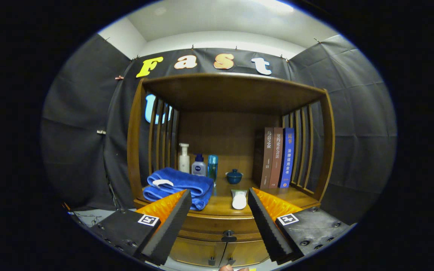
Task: Pull open the drawer, take out the items inside it, and place them on the countertop above the cabinet.
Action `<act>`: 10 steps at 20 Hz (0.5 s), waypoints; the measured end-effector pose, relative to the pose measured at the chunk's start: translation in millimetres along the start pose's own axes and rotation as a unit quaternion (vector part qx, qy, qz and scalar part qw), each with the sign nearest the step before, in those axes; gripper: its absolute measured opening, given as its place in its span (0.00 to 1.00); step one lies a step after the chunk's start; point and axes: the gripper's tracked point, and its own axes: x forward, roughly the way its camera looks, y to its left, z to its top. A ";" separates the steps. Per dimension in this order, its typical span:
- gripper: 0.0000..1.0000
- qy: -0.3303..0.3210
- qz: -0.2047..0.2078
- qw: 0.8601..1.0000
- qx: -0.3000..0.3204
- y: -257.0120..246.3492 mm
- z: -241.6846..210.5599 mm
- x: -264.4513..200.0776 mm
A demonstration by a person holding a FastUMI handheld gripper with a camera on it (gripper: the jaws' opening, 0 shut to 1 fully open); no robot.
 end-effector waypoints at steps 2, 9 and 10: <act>0.98 -0.001 -0.004 1.000 0.009 -2.9 19.7 -12.9; 0.98 -0.012 -0.010 1.000 0.006 1.7 88.3 -67.3; 0.98 -0.015 -0.010 1.000 0.006 2.5 101.5 -71.6</act>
